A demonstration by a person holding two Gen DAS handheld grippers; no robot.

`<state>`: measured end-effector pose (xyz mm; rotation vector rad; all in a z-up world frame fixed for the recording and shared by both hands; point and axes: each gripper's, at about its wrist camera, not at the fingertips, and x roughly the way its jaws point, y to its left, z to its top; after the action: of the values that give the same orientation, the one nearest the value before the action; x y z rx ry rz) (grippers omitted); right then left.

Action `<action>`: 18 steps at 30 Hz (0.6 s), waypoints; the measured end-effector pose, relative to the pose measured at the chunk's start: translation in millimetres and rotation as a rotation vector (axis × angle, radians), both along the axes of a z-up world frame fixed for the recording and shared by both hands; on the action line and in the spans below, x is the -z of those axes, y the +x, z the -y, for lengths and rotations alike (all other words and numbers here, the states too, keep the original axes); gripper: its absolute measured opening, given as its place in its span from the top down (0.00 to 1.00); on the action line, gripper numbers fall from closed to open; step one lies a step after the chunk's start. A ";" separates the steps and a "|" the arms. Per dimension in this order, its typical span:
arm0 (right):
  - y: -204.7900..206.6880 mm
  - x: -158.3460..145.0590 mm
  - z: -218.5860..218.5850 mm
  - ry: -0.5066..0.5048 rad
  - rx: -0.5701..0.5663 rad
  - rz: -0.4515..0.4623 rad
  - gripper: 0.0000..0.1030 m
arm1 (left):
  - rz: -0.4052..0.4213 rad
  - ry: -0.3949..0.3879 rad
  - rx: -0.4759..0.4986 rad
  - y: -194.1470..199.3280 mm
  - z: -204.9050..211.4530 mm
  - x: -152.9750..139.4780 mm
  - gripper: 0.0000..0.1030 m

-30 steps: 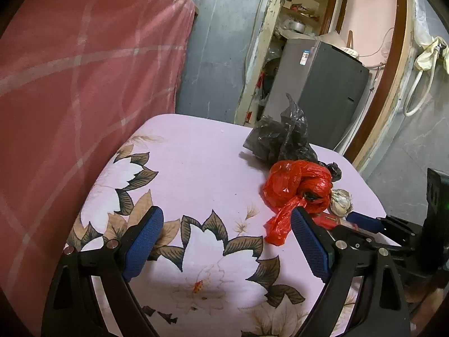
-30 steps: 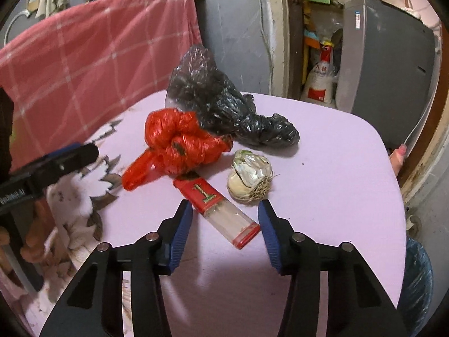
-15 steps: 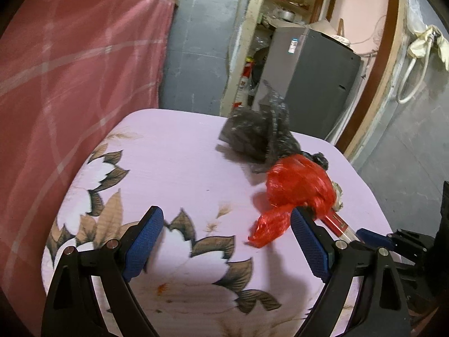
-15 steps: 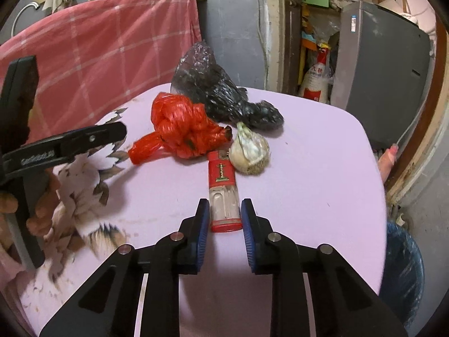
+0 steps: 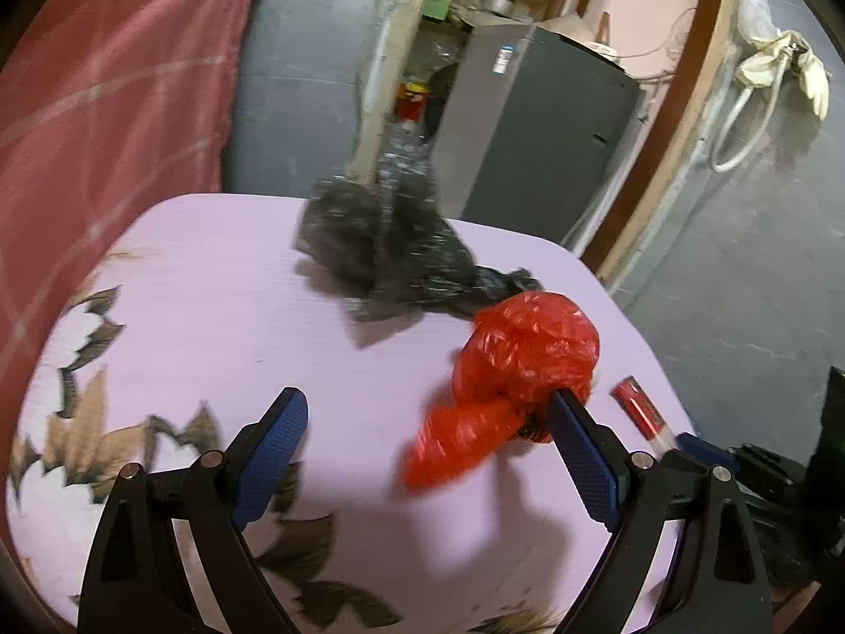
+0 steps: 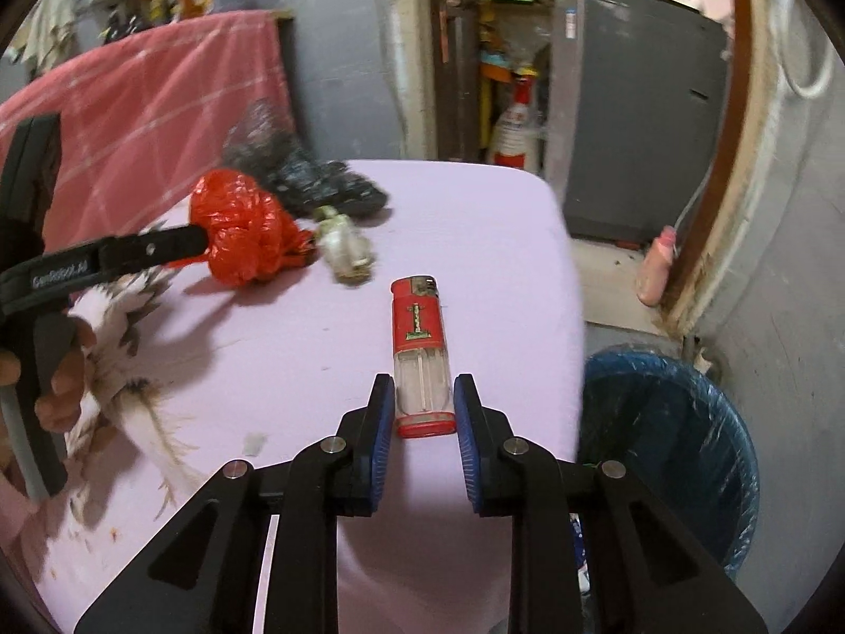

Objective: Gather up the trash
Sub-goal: 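Grasp the red plastic bag with the left tool while the right tool grasps the red lighter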

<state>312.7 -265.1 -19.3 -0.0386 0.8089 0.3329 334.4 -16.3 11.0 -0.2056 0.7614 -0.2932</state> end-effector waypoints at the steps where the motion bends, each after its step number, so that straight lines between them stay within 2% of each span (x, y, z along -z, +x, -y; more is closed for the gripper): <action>1: 1.8 0.6 2.9 0.022 0.003 0.000 0.80 | -0.003 0.003 0.010 1.8 3.7 -0.3 0.14; 14: 12.7 4.4 9.2 0.076 -0.001 0.042 0.79 | -0.007 -0.037 0.127 2.9 26.2 -3.7 0.13; 18: 16.0 5.6 9.4 0.089 0.001 0.049 0.78 | -0.005 -0.010 0.133 1.7 33.8 -4.0 0.13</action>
<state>328.7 -274.5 -24.9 0.0370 0.7443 0.3658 336.1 -50.0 14.9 -0.1650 0.7802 -0.4230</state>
